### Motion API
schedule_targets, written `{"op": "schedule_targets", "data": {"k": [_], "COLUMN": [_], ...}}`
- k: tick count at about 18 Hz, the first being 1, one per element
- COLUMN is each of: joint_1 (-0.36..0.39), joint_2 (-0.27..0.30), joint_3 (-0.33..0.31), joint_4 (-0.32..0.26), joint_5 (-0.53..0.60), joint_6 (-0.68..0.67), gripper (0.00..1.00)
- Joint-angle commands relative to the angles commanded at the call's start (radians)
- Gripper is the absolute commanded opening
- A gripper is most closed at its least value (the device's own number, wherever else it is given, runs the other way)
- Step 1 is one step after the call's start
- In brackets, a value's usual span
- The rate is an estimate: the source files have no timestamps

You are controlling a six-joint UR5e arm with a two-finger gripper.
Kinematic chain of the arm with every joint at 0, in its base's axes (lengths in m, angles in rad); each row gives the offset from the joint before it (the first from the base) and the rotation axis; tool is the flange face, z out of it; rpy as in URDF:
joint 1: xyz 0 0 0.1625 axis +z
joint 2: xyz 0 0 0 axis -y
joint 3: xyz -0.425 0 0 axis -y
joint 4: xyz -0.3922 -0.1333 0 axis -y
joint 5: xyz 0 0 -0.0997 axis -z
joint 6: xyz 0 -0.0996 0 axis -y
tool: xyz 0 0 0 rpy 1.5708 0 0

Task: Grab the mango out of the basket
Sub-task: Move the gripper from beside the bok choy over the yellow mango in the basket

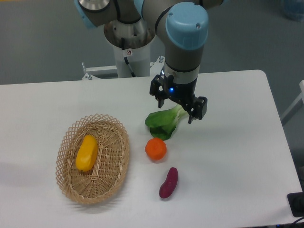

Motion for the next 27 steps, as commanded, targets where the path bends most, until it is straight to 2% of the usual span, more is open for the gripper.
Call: {"op": "schedule_targets", "data": {"k": [5,9,15,18,20,25,27], "joint_1": [0.005,0.008,-0.012,-0.049,-0.087,-0.204,-0.236], "joint_2": [0.003,0.012,0.017,0.017,0.015,0.011,0.008], "joint_3": [-0.021,-0.031,-0.037,-0.055,-0.092,-0.280,-0.334], "joint_4": [0.006,0.006,0.008,0.018,0.099,0.461,0.546], "joint_5": [-0.018,-0.129,-0.189,-0.230,-0.229,-0.226,-0.222], "joint_6": [0.000,-0.023,-0.150,-0.238,-0.300,-0.537,-0.583], "gripper": [1.00,1.00,1.00,1.00,1.00,1.00,1.00]}}
